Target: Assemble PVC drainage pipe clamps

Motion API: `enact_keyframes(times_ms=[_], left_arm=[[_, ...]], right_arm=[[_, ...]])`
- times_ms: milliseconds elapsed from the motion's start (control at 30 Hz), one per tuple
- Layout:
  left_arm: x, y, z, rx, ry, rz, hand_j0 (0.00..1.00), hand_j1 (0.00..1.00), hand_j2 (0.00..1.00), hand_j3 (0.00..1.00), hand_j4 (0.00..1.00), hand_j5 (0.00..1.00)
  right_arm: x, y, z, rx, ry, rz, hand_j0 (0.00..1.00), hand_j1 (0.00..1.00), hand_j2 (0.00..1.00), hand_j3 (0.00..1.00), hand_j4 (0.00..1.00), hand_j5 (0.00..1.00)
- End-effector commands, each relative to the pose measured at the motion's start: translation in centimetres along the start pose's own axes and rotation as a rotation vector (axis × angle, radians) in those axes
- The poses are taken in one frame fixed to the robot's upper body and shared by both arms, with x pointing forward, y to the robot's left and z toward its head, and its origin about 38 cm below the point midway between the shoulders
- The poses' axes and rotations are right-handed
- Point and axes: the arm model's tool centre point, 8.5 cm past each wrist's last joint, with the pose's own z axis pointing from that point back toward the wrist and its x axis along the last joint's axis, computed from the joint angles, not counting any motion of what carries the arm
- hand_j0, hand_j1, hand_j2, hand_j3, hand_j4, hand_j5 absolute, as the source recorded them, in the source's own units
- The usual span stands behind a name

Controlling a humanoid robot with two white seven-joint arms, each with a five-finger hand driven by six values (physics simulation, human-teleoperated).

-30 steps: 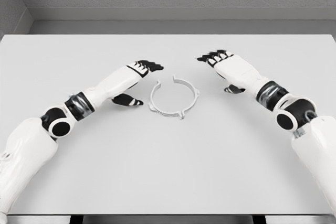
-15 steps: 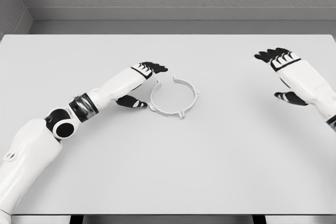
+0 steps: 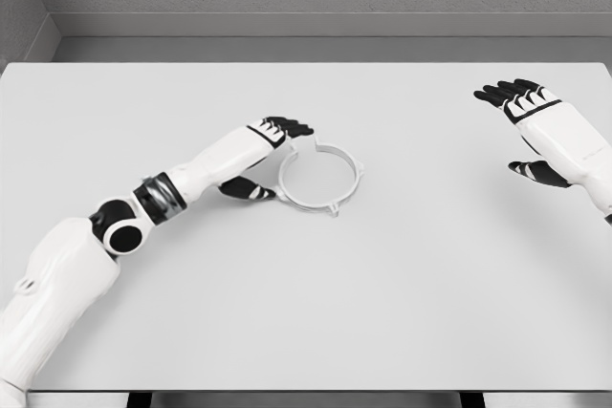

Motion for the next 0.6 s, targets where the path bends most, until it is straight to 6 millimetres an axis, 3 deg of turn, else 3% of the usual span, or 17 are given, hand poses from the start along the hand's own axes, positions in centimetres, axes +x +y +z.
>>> enact_keyframes(times_ms=[0, 567], left_arm=[[0.1, 0.0, -0.1, 0.005, -0.003, 0.007, 1.00, 1.00, 1.00, 1.00, 1.00, 1.00], [0.6, -0.3, -1.2, 0.023, -0.011, 0.031, 1.00, 1.00, 1.00, 1.00, 1.00, 1.00]], right_arm=[[0.0, -0.1, 0.0, -0.004, -0.002, -0.005, 1.00, 1.00, 1.00, 1.00, 1.00, 1.00], [0.2, -0.3, -0.2, -0.012, -0.008, -0.002, 1.00, 1.00, 1.00, 1.00, 1.00, 1.00]])
